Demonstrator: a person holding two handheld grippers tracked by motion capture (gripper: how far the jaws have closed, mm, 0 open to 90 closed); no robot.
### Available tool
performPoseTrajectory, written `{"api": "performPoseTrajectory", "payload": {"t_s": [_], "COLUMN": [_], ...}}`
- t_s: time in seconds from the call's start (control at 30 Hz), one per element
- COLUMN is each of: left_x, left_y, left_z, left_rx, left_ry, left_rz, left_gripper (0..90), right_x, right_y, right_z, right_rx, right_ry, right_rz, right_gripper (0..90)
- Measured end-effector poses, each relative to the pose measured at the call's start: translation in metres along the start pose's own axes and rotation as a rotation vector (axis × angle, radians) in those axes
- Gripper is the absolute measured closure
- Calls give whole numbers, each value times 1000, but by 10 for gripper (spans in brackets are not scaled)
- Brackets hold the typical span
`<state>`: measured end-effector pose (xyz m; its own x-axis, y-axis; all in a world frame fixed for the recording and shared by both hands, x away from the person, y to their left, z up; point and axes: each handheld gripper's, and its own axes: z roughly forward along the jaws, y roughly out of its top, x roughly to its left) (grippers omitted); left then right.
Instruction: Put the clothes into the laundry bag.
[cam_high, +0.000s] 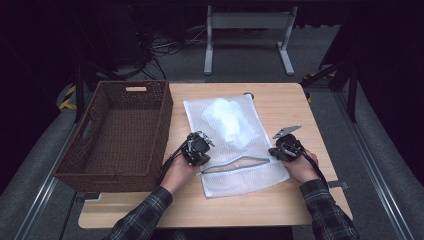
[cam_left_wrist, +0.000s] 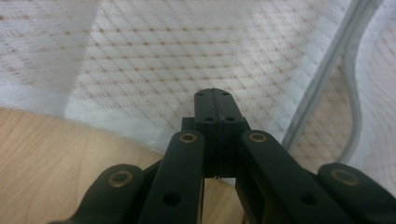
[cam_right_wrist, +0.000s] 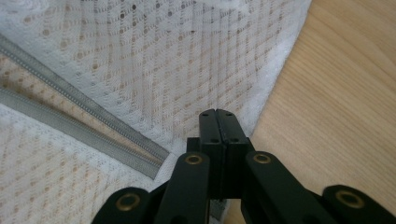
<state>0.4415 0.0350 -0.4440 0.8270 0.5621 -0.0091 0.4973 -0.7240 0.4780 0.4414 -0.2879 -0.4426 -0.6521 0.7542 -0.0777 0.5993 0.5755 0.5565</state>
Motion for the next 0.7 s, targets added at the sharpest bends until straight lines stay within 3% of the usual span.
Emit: {"api": "performPoseTrajectory", "payload": {"t_s": [0.23,0.53,0.7], "left_x": [5,9,9], "left_y": [6,4,2], "left_z": [3,3,1], "left_rx": [-3,-19,-18], "left_ry": [6,20,12], "left_rz": [2,-42,-43], "left_gripper": [900,900,900], "right_x": [11,33,37], "right_y": [-10,-20,-22], "right_z": [-8,-19,-20], "right_rx": [15,35,36], "right_ry": [11,55,50], "right_rz": [-20,-67,-83], "right_gripper": [900,900,900]}}
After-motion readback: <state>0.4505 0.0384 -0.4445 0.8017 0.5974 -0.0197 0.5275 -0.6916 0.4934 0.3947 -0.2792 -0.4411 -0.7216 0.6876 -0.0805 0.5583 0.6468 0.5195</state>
